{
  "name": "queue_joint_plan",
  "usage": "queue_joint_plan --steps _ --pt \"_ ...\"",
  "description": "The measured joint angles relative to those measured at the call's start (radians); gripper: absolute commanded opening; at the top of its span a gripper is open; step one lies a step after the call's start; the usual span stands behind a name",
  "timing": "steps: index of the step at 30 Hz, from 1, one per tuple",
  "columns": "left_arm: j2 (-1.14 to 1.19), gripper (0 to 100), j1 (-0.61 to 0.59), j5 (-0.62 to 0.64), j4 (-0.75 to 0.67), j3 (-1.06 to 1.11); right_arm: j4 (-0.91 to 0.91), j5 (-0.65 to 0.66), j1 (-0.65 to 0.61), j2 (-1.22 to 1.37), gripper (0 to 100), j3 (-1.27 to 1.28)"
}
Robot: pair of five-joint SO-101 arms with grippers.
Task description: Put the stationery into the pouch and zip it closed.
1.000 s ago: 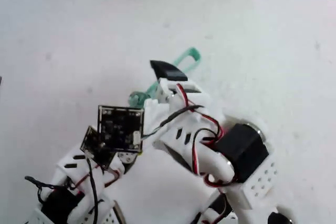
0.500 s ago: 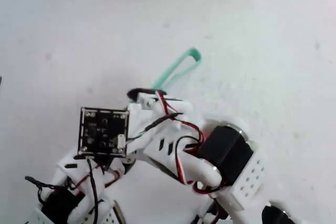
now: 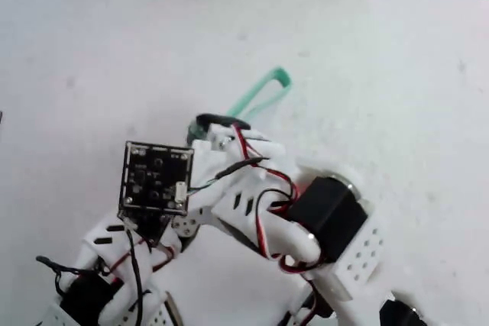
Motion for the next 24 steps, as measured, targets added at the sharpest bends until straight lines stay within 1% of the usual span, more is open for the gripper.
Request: queue_joint_plan --steps 3,11,19,21,24 --pt "0.000 2 0.000 0.000 0.000 0.000 0.000 0.000 -0.021 -0.005 27.1 -0.023" --pt "0.000 2 0.000 0.000 0.000 0.000 -0.029 -0.002 -0.018 0.061 27.1 -0.021" --pt "0.000 2 0.000 0.000 0.000 0.000 -0.015 -0.002 0.068 0.077 26.6 -0.021" --pt "0.000 2 0.000 0.000 0.000 0.000 0.000 -0.002 0.071 0.077 23.1 -0.021" --pt "0.000 2 0.000 0.000 0.000 0.000 0.014 -0.002 0.072 0.077 14.0 -0.023"
